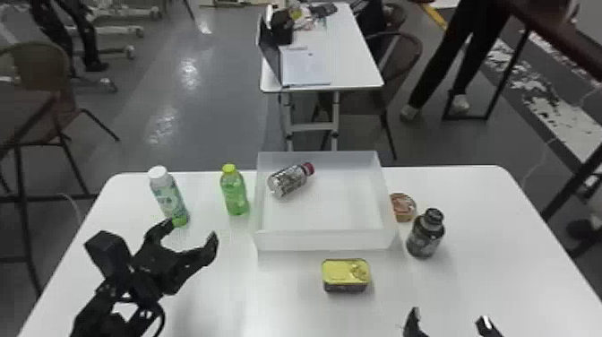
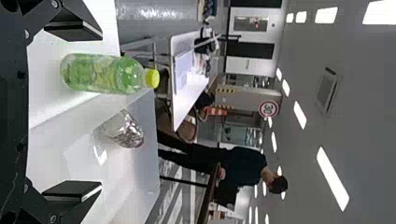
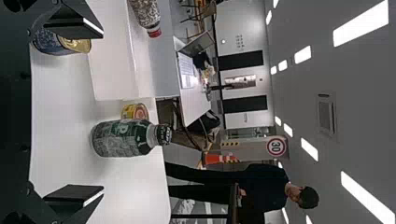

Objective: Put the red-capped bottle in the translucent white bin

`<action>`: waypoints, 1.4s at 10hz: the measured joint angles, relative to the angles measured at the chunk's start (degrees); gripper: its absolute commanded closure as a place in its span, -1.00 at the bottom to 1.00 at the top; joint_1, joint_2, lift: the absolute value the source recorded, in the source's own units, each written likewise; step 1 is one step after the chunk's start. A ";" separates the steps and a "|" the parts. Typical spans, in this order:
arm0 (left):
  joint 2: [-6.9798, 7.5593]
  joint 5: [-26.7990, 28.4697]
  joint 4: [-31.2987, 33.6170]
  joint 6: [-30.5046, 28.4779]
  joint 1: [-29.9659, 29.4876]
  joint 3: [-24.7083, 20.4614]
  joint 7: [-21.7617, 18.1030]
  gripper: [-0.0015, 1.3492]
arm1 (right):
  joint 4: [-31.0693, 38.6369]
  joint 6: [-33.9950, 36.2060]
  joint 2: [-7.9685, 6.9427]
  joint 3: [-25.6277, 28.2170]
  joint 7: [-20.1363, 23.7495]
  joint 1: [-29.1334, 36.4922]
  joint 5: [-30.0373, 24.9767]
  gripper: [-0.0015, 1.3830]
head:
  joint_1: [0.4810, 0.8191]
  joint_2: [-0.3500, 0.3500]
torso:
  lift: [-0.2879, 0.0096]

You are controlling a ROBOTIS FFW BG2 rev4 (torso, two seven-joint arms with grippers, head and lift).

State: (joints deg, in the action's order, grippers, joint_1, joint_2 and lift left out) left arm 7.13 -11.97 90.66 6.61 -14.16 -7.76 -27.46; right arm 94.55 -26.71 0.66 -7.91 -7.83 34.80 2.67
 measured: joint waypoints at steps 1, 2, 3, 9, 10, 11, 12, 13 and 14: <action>-0.73 -0.22 3.47 0.07 -4.07 -1.50 1.17 -0.75 | 0.02 -0.01 0.03 0.00 0.01 0.06 0.22 -0.82 | 0.27 0.28 | 0.81; -1.76 -0.18 6.18 0.04 -7.54 -2.92 1.86 -0.75 | 0.02 -0.19 0.04 0.04 0.01 0.21 0.36 -0.82 | 0.27 0.33 | 0.81; -3.44 0.32 9.27 0.27 -11.79 -4.29 4.32 -0.75 | 0.03 -0.65 0.08 0.08 -0.03 0.47 0.54 -0.82 | 0.27 0.36 | 0.81; -7.12 1.57 12.86 6.88 -21.90 -5.92 8.98 -0.75 | 0.38 -1.32 0.57 0.35 -0.08 1.49 1.05 -0.82 | 0.27 0.50 | 0.81; -7.13 1.54 12.87 7.18 -22.10 -5.61 9.14 -0.75 | 0.38 -1.32 0.57 0.35 -0.08 1.52 1.04 -0.82 | 0.27 0.49 | 0.81; -7.13 1.38 12.87 7.06 -22.21 -5.38 9.18 -0.75 | 0.42 -1.32 0.58 0.35 -0.08 1.57 1.03 -0.82 | 0.27 0.48 | 0.81; -7.13 1.27 12.87 6.94 -22.22 -5.20 9.20 -0.75 | 0.43 -1.32 0.58 0.35 -0.08 1.59 1.02 -0.82 | 0.27 0.48 | 0.81; -7.13 1.21 12.87 6.92 -22.23 -5.06 9.26 -0.75 | 0.44 -1.32 0.58 0.35 -0.08 1.59 0.99 -0.82 | 0.27 0.47 | 0.81; -7.13 1.17 12.87 6.91 -22.23 -5.05 9.27 -0.75 | 0.45 -1.32 0.58 0.35 -0.08 1.58 0.87 -0.82 | 0.27 0.47 | 0.81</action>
State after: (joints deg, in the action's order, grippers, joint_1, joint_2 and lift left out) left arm 0.00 -10.79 103.53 13.53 -36.39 -12.81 -18.19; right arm 95.00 -28.04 1.24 -7.56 -7.91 36.39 3.54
